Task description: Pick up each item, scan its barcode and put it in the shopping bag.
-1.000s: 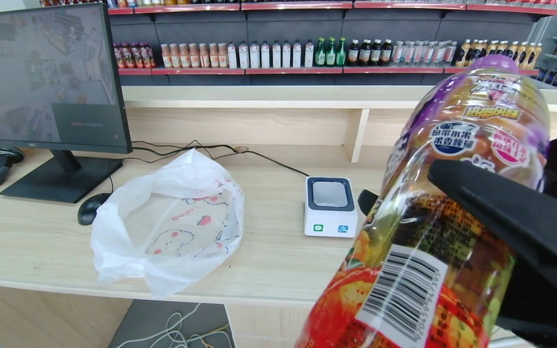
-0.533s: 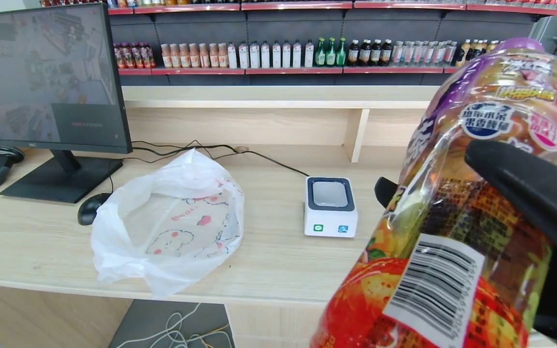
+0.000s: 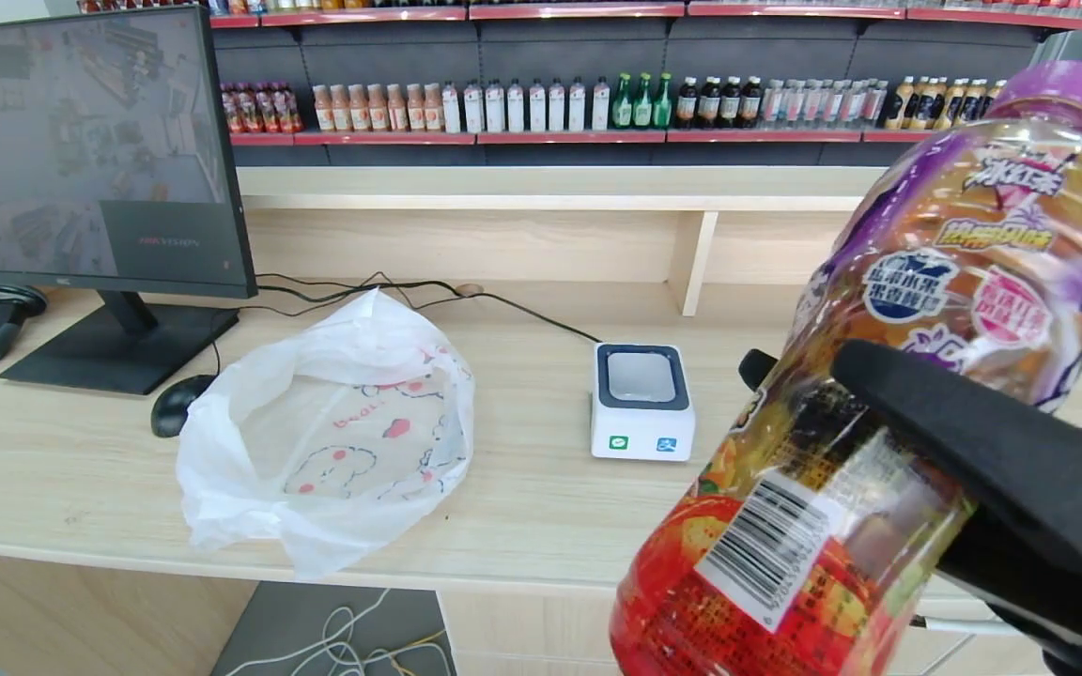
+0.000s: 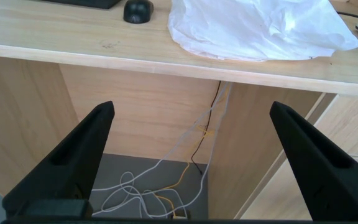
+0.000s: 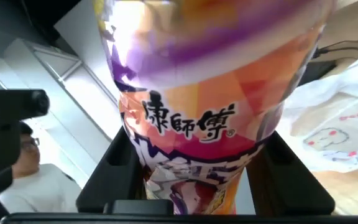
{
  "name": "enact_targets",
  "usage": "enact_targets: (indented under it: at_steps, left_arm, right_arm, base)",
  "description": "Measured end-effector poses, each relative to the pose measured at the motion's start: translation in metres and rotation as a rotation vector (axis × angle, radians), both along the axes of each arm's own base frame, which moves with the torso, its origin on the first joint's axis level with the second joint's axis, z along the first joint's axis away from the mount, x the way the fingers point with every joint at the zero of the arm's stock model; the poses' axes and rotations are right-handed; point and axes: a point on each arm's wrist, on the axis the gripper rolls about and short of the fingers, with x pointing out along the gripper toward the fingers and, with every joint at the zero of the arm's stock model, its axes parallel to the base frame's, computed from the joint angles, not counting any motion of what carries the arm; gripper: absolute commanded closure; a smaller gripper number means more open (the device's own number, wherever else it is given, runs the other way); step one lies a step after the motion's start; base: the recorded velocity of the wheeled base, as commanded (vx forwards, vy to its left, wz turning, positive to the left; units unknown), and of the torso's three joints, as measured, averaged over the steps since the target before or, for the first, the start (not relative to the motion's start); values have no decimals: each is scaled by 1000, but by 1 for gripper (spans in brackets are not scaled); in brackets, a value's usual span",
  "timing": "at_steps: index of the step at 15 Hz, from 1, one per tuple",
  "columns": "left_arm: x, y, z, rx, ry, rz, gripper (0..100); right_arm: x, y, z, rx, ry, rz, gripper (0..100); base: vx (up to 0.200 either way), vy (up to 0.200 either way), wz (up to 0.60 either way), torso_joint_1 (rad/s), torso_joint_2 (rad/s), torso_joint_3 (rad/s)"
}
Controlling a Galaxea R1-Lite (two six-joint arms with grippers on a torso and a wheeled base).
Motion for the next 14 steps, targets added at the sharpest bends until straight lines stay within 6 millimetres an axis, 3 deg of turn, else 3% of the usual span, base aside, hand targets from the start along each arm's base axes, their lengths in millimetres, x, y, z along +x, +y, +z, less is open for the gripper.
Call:
enact_targets:
  at_steps: [6,14]
  left_arm:
    - [0,0,0,0,0,0,0]
    - [0,0,0,0,0,0,0]
  right_arm:
    - [25,-7,-26,-237,-220,-263,100]
    - [55,-21,-42,-523,-507,-591,100]
  base:
    - [0,0,0,0,0,0]
    - [0,0,0,0,0,0]
